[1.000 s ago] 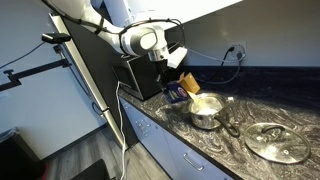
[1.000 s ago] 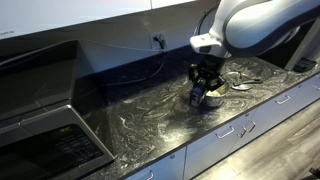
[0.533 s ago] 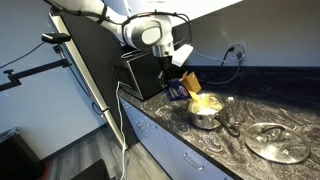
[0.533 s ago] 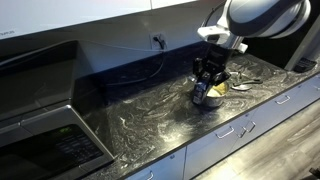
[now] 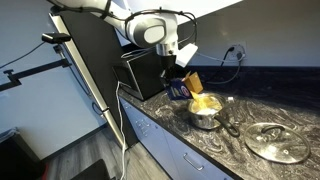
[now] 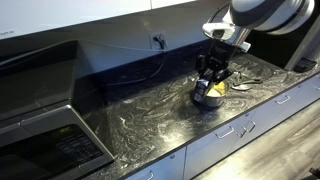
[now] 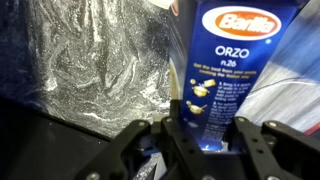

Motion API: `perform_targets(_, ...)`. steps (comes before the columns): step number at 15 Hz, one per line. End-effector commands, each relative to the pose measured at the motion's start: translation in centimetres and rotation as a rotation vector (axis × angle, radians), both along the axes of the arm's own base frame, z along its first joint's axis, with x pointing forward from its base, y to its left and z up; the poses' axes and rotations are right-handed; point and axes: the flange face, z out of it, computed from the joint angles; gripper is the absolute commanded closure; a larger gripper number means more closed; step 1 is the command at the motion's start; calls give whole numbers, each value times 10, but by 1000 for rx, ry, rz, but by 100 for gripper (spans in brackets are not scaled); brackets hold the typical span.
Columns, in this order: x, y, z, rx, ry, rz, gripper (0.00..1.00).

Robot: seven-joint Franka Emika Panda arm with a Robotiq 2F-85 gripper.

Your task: Pour the contents in the box into the pot

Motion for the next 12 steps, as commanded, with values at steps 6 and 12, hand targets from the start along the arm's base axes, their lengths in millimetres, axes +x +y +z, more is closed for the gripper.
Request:
perform_targets(6,1,-15,24,100,2,22,87)
perform_targets(12,1,-26,30,132,11,19,87)
